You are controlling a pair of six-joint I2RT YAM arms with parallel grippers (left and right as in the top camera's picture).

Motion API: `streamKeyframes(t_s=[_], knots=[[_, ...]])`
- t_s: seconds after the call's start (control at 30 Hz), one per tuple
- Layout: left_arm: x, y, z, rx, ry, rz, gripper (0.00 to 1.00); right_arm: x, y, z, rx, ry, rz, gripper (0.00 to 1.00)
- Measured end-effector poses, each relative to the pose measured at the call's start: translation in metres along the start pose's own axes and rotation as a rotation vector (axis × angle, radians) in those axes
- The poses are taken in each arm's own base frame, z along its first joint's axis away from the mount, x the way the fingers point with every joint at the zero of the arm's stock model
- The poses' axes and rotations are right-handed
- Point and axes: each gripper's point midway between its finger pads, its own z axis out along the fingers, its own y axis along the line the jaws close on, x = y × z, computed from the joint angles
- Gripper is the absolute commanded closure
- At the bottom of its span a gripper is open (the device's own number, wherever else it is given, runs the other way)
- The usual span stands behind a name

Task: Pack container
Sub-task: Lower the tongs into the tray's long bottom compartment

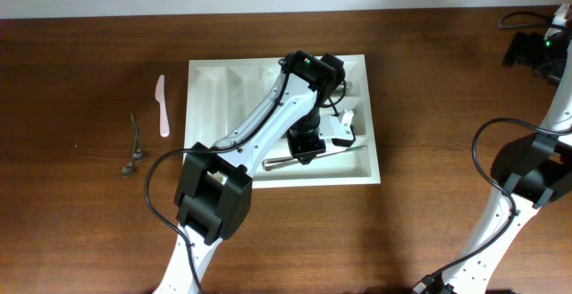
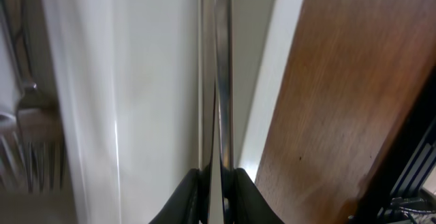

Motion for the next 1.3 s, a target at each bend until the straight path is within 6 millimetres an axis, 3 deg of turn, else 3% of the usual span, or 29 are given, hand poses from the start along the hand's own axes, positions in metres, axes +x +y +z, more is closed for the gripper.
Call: streamKeyframes(t_s=[0.3,0.53,0.9,1.23,1.3], knots=[[0.005,0.003,0.010,-0.004,0.023,0.045,0.91,0.000,0.000,0.000,0.000,0.000,-0.001,0.01],[0.012,0.009,0.021,-0.025,0.063,0.051,0.91,0.000,0.000,0.000,0.000,0.000,0.000,0.01],[0.011,0.017,0.022,-0.063,0.068,0.058,0.91,0.000,0.000,0.000,0.000,0.000,-0.001,0.01],[0.011,0.017,0.022,-0.063,0.068,0.058,0.83,0.000,0.000,0.000,0.000,0.000,-0.001,0.01],[0.011,0.017,0.022,-0.063,0.068,0.058,0.76,0.000,0.000,0.000,0.000,0.000,-0.001,0.02]])
